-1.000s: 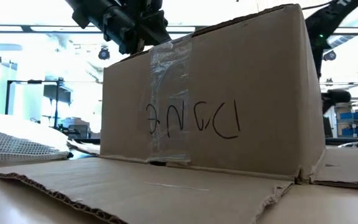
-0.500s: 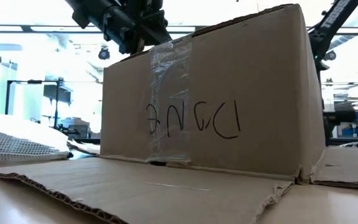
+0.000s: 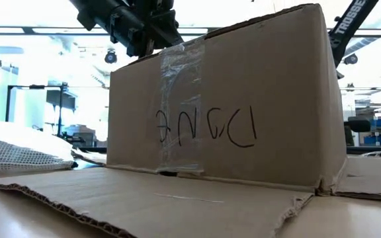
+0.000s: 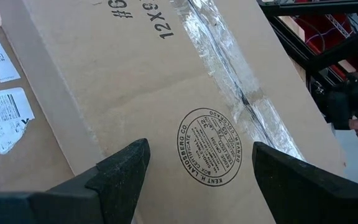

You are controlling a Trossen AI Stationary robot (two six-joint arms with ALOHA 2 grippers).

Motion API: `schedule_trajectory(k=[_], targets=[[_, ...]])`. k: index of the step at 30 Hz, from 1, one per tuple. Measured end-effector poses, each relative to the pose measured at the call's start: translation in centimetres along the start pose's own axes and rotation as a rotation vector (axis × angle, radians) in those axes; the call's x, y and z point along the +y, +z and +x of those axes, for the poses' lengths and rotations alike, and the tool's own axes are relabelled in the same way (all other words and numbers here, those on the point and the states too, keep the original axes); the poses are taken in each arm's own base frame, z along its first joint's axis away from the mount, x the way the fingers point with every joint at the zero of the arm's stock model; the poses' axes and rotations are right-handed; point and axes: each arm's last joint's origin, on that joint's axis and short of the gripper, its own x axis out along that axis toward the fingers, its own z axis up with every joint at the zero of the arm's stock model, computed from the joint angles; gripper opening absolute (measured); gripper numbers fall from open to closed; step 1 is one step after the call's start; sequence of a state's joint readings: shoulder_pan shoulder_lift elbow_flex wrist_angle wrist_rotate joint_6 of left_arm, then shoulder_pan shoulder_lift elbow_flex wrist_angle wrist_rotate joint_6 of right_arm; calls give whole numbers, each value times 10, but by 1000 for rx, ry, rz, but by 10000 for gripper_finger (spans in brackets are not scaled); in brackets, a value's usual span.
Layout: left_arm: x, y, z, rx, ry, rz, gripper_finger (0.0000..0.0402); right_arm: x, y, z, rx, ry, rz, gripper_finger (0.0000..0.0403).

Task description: Unpack boxes

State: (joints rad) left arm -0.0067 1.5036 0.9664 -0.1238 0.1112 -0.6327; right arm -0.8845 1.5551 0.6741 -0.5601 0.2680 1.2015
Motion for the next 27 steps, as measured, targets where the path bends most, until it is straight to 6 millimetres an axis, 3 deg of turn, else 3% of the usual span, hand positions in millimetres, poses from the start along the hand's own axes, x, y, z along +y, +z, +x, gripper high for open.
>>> schedule_trajectory(k=[13,14,16,18,27], targets=[[0,0,0,2,-5,-4,275,3,0,-9,16,56,-79,91],[0,0,0,2,-5,-4,275,3,-1,-13,10,70,-82,84],[-1,0,0,1,-6,-4,275,4,-3,-20,39,124,-93,26],[-1,0,0,1,-6,-4,275,1,-5,-25,36,134,-106,8],[0,1,0,-4,-8,13,275,3,-10,-35,33,183,-169,1]])
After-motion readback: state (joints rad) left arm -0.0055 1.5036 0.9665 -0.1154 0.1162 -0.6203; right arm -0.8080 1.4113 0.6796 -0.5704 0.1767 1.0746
